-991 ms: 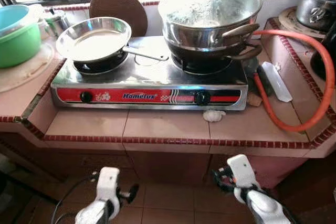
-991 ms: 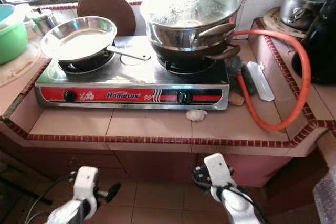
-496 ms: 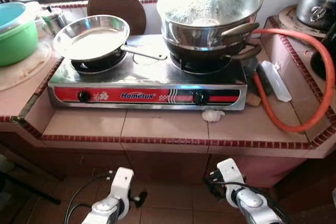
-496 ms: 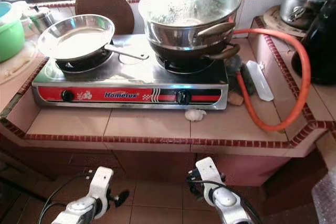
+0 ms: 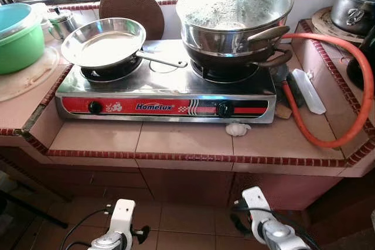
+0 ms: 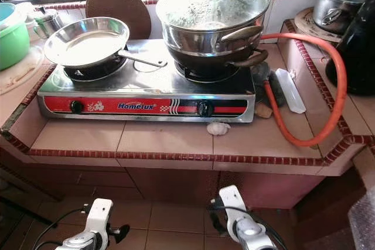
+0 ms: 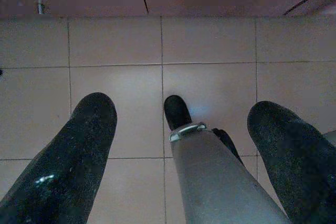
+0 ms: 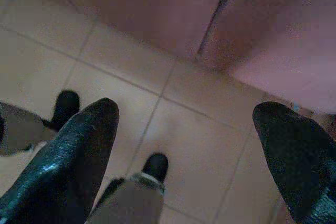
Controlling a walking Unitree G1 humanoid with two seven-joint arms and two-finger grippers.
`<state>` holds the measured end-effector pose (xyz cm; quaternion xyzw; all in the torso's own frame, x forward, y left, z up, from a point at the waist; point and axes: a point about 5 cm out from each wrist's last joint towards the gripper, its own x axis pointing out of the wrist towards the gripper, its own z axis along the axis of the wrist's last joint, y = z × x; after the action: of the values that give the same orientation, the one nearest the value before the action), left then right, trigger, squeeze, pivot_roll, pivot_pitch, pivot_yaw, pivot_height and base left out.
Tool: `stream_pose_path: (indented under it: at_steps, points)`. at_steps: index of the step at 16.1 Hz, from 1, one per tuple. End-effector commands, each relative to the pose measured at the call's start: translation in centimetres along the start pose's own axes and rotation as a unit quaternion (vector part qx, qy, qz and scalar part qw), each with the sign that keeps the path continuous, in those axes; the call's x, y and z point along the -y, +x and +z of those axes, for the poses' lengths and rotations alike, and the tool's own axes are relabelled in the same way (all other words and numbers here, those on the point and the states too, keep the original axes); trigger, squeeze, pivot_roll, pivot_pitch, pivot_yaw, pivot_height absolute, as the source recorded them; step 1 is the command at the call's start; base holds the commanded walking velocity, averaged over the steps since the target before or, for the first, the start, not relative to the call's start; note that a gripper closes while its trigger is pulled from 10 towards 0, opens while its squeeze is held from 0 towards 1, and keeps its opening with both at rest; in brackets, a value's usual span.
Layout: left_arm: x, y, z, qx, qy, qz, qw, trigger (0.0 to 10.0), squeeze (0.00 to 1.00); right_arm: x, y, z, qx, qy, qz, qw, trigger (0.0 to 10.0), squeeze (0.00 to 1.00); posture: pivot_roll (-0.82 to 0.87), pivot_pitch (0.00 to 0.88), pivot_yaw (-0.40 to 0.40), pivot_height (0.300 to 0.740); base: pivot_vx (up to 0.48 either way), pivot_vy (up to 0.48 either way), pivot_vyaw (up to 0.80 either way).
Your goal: Kitchen organization
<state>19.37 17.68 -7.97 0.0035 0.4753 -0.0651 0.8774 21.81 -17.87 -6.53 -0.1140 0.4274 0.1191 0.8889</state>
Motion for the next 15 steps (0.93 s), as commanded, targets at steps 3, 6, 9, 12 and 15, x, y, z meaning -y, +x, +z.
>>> stream_pose_path:
  at_steps: [3, 6, 9, 12, 15]
  points:
    - [-0.3, -0.1, -0.7, -0.008, 0.002, 0.010, 1.000, 10.0, 0.00, -0.4, -0.2, -1.8, -0.038, -0.026, 0.010, 0.999, 10.0, 0.00, -0.17, 0.034, 0.047, 0.740, 0.000, 0.000, 0.00]
    - [0.4, 0.0, -0.8, 0.001, -0.031, 0.020, 0.999, 10.0, 0.00, -0.4, -0.2, -1.6, -0.044, -0.060, 0.033, 0.997, 10.0, 0.00, -0.14, 0.013, -0.014, 0.740, 0.000, 0.000, 0.00]
    - [0.7, 0.0, -1.4, -0.001, -0.057, 0.027, 0.998, 10.0, 0.00, -0.4, -0.1, -1.0, -0.041, -0.074, 0.038, 0.996, 10.0, 0.00, -0.13, 0.004, -0.039, 0.740, 0.000, 0.000, 0.00]
    - [0.6, -0.1, -2.1, -0.008, -0.071, 0.036, 0.997, 10.0, 0.00, -0.7, 0.1, -0.4, -0.037, -0.069, 0.038, 0.996, 10.0, 0.00, -0.11, 0.004, -0.042, 0.740, 0.000, 0.000, 0.00]
    - [0.2, -0.3, -2.5, -0.013, -0.065, 0.037, 0.997, 10.0, 0.00, -1.1, 0.1, -0.9, -0.042, -0.061, 0.039, 0.996, 10.0, 0.00, -0.11, 0.014, -0.022, 0.740, 0.000, 0.000, 0.00]
